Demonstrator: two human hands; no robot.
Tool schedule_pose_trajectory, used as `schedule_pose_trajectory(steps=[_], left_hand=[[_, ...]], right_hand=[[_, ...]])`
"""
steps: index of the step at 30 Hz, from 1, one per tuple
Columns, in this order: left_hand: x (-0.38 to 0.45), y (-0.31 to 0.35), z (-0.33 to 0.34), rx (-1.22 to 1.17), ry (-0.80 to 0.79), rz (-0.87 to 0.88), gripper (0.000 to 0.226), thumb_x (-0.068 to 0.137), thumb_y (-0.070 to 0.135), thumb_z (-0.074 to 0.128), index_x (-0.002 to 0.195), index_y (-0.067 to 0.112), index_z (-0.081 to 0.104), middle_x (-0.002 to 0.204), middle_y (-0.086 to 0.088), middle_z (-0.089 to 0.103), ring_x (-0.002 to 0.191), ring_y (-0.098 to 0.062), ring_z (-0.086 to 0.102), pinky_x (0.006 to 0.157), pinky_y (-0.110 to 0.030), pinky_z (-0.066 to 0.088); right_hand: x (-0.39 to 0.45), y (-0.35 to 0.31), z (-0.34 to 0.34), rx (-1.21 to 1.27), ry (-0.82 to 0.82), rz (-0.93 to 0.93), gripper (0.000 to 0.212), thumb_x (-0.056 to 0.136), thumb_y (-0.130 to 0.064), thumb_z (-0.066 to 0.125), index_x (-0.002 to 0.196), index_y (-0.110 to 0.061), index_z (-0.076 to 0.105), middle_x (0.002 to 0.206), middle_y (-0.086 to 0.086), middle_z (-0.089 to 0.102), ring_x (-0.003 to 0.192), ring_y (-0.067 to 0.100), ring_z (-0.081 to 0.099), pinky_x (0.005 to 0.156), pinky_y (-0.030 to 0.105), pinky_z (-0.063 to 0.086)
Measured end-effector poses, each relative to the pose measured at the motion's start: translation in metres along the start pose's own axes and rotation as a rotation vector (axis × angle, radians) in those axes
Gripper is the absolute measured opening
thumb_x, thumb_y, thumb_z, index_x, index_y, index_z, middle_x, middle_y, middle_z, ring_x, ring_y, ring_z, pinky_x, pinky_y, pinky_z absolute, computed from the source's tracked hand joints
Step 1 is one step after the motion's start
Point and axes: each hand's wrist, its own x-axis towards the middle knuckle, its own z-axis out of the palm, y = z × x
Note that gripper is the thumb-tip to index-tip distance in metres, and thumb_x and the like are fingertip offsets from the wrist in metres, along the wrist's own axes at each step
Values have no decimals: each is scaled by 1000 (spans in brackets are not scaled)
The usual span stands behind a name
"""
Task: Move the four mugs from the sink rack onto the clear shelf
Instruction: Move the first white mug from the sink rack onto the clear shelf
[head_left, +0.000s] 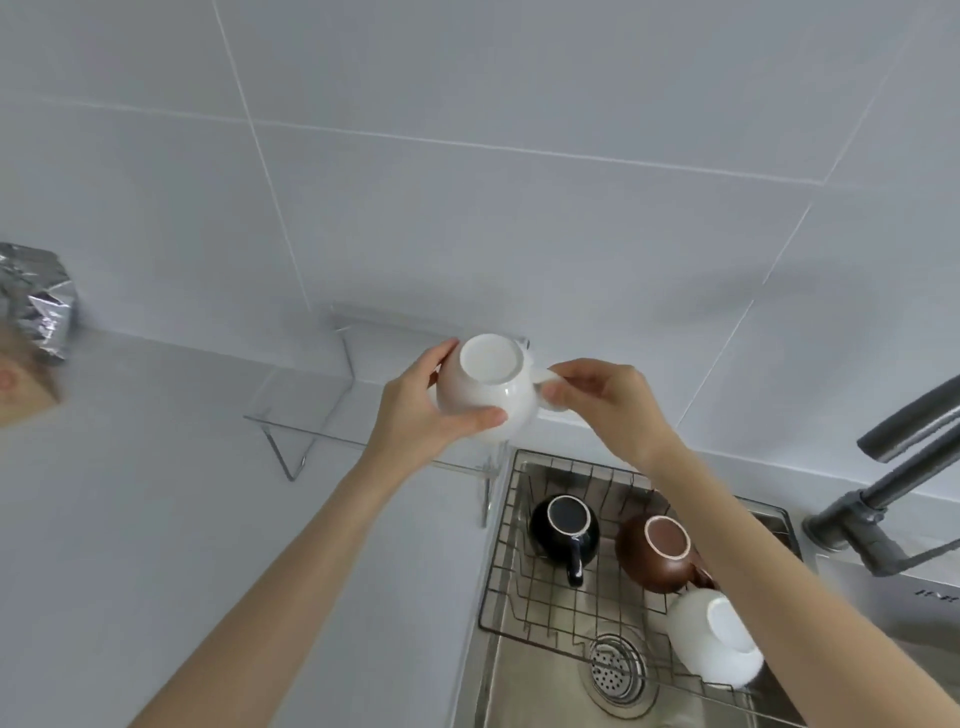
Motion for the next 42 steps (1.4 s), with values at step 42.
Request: schedule_pose_trajectory(steps=[42], left_hand=[[162,-147,-142,96,-129,-90,61,42,45,77,99,35,57,95,14,64,97,-16,61,76,-15,45]], right_hand=[[194,29,197,152,-22,161,11,84,-17,61,91,-10,66,73,-5,62,71,9,56,58,1,41]])
